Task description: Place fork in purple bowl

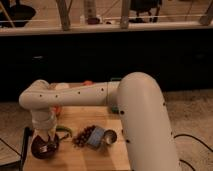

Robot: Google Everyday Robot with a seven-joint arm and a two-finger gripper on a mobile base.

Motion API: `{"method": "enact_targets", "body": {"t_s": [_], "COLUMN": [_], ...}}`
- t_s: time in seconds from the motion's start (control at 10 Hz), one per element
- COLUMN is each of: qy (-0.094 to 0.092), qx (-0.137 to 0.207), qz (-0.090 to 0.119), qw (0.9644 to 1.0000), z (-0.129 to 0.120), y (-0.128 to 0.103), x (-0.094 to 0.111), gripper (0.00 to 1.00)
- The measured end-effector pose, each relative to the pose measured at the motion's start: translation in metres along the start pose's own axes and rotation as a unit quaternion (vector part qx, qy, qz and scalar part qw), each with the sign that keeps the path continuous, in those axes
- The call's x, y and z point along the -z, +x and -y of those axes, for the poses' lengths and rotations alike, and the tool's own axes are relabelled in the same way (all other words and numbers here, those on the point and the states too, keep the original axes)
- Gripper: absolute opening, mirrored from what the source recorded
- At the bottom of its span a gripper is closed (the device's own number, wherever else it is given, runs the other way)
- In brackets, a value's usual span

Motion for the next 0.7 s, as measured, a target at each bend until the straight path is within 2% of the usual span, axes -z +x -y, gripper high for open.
{"method": "enact_targets", "body": {"t_s": [0.7], "qy": [-0.001], "qx": [0.004], "qz": [0.001], "qw": [1.0], "z": [-0.0002], "y": [-0.001], "x": [-0.0003], "gripper": [0.34]}}
